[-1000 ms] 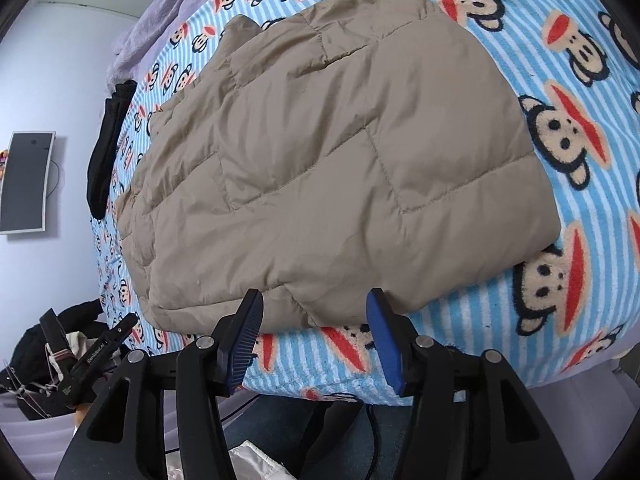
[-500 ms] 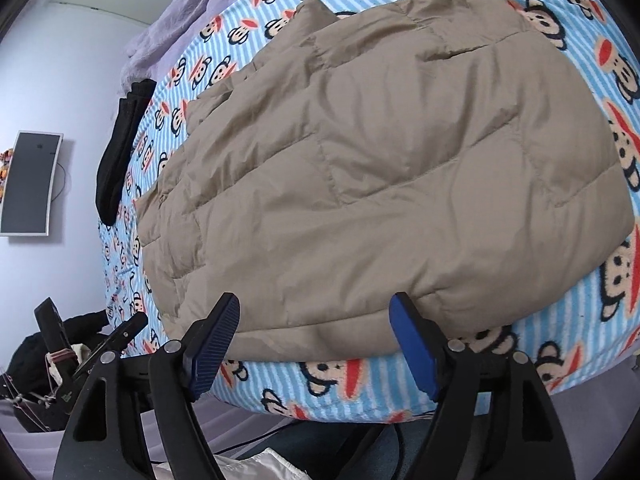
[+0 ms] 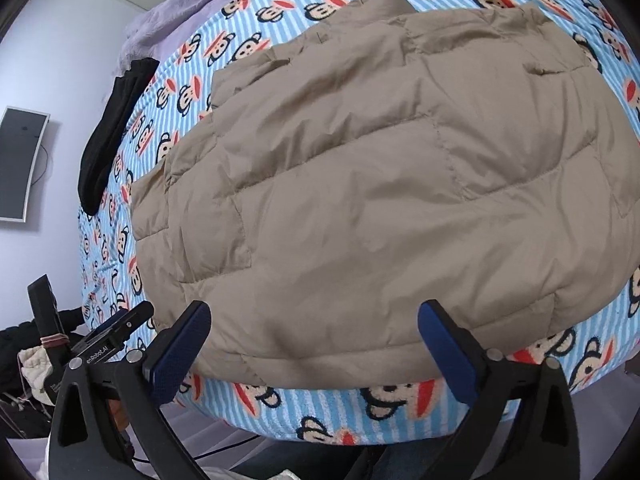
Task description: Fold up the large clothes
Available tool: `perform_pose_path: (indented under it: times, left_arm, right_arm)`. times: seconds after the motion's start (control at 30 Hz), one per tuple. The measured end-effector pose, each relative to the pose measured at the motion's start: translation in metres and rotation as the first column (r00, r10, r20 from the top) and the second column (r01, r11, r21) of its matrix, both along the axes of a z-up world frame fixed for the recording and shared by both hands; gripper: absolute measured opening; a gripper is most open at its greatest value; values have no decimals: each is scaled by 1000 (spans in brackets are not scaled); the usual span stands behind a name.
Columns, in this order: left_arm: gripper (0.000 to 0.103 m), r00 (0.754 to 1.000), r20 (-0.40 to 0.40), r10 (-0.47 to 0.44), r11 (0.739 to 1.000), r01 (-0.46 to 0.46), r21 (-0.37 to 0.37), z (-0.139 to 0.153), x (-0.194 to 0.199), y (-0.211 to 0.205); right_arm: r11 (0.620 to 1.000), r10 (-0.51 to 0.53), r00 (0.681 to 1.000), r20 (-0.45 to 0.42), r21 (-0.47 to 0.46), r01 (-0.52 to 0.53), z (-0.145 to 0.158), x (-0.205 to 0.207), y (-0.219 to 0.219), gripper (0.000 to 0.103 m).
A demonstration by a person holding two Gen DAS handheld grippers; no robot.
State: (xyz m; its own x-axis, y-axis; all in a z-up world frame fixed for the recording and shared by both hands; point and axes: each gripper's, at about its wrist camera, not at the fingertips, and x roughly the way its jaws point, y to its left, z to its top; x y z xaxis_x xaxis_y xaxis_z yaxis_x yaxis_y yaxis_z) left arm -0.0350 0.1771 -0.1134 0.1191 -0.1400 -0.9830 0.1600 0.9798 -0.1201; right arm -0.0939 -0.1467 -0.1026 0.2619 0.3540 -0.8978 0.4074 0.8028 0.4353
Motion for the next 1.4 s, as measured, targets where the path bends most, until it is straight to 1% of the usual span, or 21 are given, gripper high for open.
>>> perform_pose_path:
  times: [0.07, 0.17, 0.3, 0.37, 0.47, 0.53, 0.57, 0.6, 0.63, 0.67, 0.7, 0.8, 0.93, 1.1, 1.17, 1.23, 1.27, 1.3, 1.33, 1.37, 1.4]
  left_arm:
    - [103, 1000, -9, 3, 1000, -3, -14, -4, 2, -1]
    - [103, 1000, -21, 20, 1000, -20, -19, -10, 4, -3]
    - [103, 997, -28, 67, 997, -68, -33, -13, 2, -1]
    - [103, 996, -37, 84, 994, -86, -64, -15, 1, 0]
    - [103, 996, -35, 85, 992, -88, -88, -18, 3, 5]
    - [103, 996, -30, 85, 989, -88, -120, -20, 8, 13]
    - [103, 996, -31, 85, 986, -89, -139, -21, 10, 17]
    - [103, 996, -37, 81, 983, -86, -161, -23, 13, 22]
    - [103, 996, -43, 74, 980, -81, -182, -25, 16, 25]
    - [103, 997, -50, 60, 976, -69, -205, -27, 20, 29]
    - [103, 997, -58, 44, 972, -56, -227, -30, 23, 30]
    - [103, 994, -108, -23, 949, -12, -316, -46, 32, 35]
    - [103, 983, -158, -93, 909, 19, -416, -67, 42, 26]
    - [103, 973, -153, -172, 861, 73, -504, -79, 54, -8]
    - [102, 969, -156, -194, 852, 87, -516, -83, 57, -23]
    - [85, 964, -150, -221, 857, 118, -501, -83, 57, -37]
    - [64, 961, -148, -234, 850, 128, -510, -80, 58, -43]
    - [47, 959, -158, -235, 835, 116, -538, -77, 58, -43]
    - [42, 960, -164, -227, 825, 100, -556, -74, 58, -41]
    - [35, 962, -165, -219, 820, 90, -565, -71, 58, -38]
    - [31, 964, -162, -212, 819, 85, -567, -66, 56, -36]
  right_arm:
    - [1000, 3, 1000, -12, -9, -4, 0, 3, 3, 103]
    - [1000, 1, 998, -59, -5, -2, -6, 7, 2, 103]
    - [1000, -16, 998, -60, 8, 17, -9, 16, -3, 103]
    - [1000, 6, 998, -65, 4, -6, -11, 22, -4, 103]
    - [999, 38, 997, -73, -10, -39, -13, 32, -5, 103]
    - [999, 43, 996, -73, -14, -44, -14, 37, -7, 102]
    - [999, 42, 997, -70, -15, -43, -14, 38, -9, 99]
    - [999, 42, 997, -69, -16, -44, -15, 39, -9, 89]
    - [999, 47, 996, -74, -22, -49, -16, 40, -10, 83]
    - [998, 52, 995, -81, -32, -54, -18, 40, -10, 72]
    - [997, 55, 995, -88, -43, -59, -20, 40, -11, 63]
    - [997, 63, 994, -94, -36, -67, -26, 39, -14, 58]
    - [997, 72, 993, -97, -34, -76, -31, 38, -16, 58]
    - [996, 78, 991, -109, -38, -82, -39, 39, -15, 58]
    - [996, 78, 991, -111, -38, -83, -42, 40, -15, 58]
    - [996, 78, 990, -113, -37, -83, -44, 41, -15, 58]
    - [996, 79, 990, -114, -37, -84, -44, 42, -15, 58]
    - [996, 81, 990, -116, -35, -86, -45, 43, -16, 58]
    - [995, 86, 989, -120, -34, -91, -44, 45, -15, 58]
    - [995, 95, 988, -122, -32, -99, -42, 46, -15, 58]
    - [993, 110, 987, -115, -27, -114, -38, 46, -15, 58]
